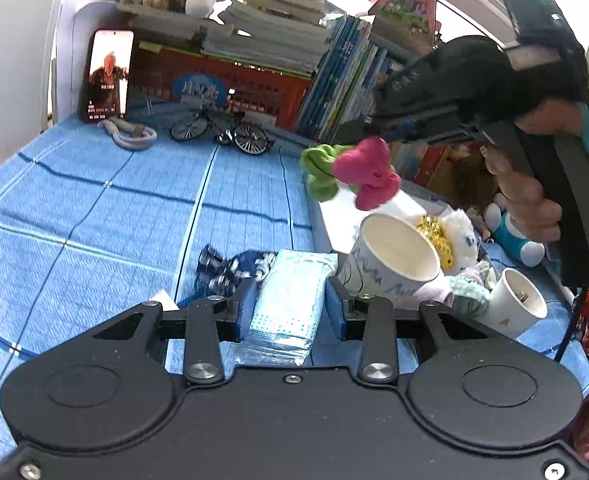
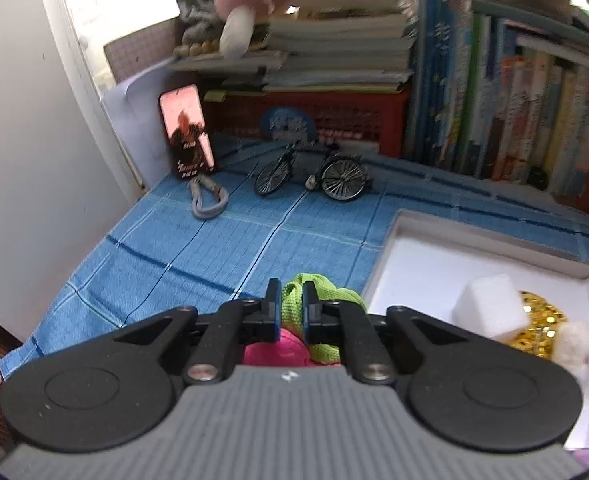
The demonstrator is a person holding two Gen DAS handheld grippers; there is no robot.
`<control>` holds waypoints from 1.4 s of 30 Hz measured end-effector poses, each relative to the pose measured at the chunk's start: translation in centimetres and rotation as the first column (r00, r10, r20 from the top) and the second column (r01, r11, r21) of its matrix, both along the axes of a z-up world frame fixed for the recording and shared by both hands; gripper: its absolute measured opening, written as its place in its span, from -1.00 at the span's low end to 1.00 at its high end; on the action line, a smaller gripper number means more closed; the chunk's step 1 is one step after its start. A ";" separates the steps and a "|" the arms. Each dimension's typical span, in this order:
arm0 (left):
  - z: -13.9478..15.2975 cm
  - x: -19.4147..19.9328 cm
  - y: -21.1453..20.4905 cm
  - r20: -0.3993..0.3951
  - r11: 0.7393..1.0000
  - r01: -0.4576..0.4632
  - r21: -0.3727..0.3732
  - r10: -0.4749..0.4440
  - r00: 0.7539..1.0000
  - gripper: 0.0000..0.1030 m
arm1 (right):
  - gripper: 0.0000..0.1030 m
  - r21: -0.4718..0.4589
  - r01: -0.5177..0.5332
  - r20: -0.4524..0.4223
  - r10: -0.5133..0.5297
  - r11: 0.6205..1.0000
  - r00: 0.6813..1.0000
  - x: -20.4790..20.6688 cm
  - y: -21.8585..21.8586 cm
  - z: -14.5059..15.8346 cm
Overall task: Organize soft objects
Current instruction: 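Carry the mask packet and green-pink cloth with both tools over the white box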
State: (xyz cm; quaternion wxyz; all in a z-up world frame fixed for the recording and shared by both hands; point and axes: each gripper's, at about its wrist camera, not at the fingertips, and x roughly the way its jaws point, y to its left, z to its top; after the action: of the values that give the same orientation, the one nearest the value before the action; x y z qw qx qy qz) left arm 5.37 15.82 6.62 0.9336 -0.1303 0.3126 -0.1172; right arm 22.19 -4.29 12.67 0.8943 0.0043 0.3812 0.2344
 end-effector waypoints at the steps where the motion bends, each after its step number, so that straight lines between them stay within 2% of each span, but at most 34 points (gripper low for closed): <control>1: 0.2 0.0 0.0 0.004 1.000 0.000 0.000 0.000 1.000 -0.32 | -0.75 0.006 0.005 0.003 -0.005 1.000 1.000 -0.1 -0.4 0.2; 8: 1.9 0.3 -0.5 0.027 1.000 -0.008 0.003 0.008 1.000 -0.32 | -0.75 0.026 0.044 0.023 -0.045 0.999 0.999 -0.8 -3.6 1.1; 14: 3.5 1.5 -1.3 0.030 1.000 0.023 -0.008 -0.023 0.999 -0.32 | -0.75 0.057 0.108 0.023 -0.110 0.992 0.994 -0.5 -7.4 1.6; 30: 9.1 10.1 -5.1 -0.004 0.993 0.089 -0.078 -0.089 0.996 -0.31 | -0.75 0.106 0.257 0.032 -0.261 0.961 0.965 0.8 -15.3 2.4; 36: 9.2 13.2 -7.5 -0.051 0.991 0.105 -0.089 -0.109 0.993 -0.31 | -0.75 0.125 0.312 0.025 -0.317 0.942 0.948 1.4 -18.1 2.3; 42: 7.2 16.2 -9.9 -0.128 0.993 0.099 -0.071 -0.107 0.986 -0.31 | -0.75 0.133 0.363 0.015 -0.368 0.922 0.930 2.0 -20.7 1.5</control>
State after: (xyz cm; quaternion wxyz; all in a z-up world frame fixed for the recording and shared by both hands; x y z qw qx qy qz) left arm 21.53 5.97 13.84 0.8990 -0.1512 0.3759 -0.1664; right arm 24.22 -25.00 14.20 0.9276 0.1279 0.3399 0.0877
